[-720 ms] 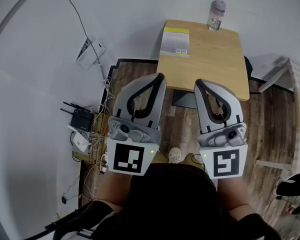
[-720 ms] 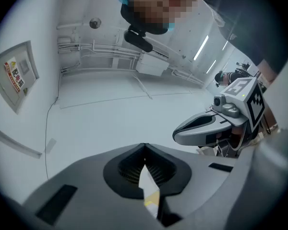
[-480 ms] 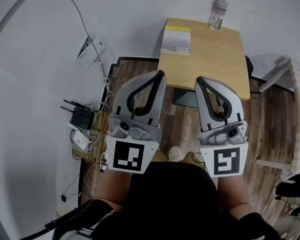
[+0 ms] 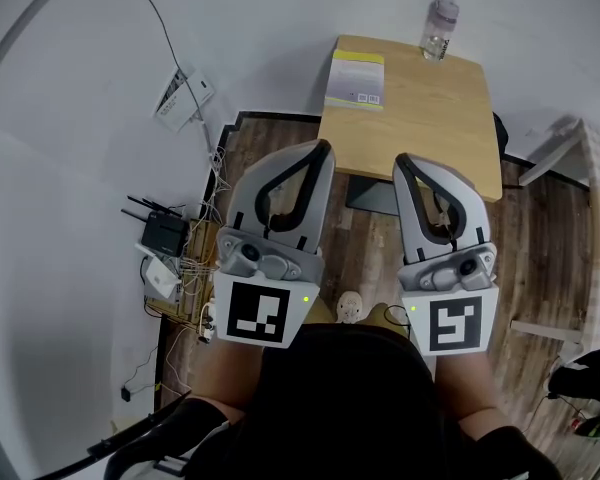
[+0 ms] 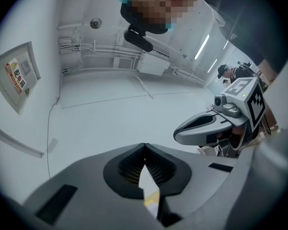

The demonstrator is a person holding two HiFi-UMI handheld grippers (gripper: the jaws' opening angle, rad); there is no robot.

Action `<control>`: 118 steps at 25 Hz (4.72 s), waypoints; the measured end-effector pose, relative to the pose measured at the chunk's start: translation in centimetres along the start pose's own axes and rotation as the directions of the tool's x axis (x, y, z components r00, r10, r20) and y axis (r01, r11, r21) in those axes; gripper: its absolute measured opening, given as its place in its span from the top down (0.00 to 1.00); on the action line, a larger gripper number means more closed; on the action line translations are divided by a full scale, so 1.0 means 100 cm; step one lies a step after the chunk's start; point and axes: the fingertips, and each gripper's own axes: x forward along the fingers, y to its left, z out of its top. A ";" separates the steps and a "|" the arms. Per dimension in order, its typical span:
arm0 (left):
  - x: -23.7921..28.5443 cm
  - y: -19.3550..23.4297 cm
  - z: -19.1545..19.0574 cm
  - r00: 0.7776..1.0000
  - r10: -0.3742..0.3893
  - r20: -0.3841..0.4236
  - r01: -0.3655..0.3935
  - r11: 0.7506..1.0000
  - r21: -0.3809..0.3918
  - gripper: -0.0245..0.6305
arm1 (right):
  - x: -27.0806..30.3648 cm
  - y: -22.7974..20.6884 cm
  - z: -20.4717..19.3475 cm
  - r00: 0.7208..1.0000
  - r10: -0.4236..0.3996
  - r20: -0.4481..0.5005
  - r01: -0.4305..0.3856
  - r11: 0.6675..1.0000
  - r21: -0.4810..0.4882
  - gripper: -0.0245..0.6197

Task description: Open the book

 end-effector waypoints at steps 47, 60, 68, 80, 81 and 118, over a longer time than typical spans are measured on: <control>-0.045 0.091 -0.057 0.998 -0.058 -0.025 0.056 0.995 -0.077 0.95 | 0.084 0.082 0.005 0.998 -0.026 -0.062 0.029 0.998 0.053 0.92; 0.042 0.105 -0.100 0.997 -0.039 -0.073 0.036 0.998 -0.048 0.95 | 0.136 0.014 -0.064 0.997 -0.035 -0.065 0.042 0.994 0.104 0.92; 0.099 0.117 -0.129 0.994 -0.010 -0.109 0.005 0.999 -0.051 0.95 | 0.171 -0.030 -0.105 0.998 -0.014 -0.066 0.022 0.991 0.133 0.92; 0.171 0.128 -0.160 0.990 0.032 -0.140 -0.037 0.999 -0.031 0.95 | 0.210 -0.090 -0.154 0.999 0.005 -0.048 0.002 0.989 0.145 0.92; 0.176 0.128 -0.162 0.989 0.035 -0.143 -0.039 0.999 -0.030 0.95 | 0.212 -0.094 -0.157 0.999 0.007 -0.046 0.000 0.989 0.145 0.92; 0.247 0.136 -0.215 0.982 -0.032 -0.184 0.027 0.999 -0.028 0.95 | 0.257 -0.128 -0.222 0.998 -0.012 -0.060 0.024 0.979 0.204 0.92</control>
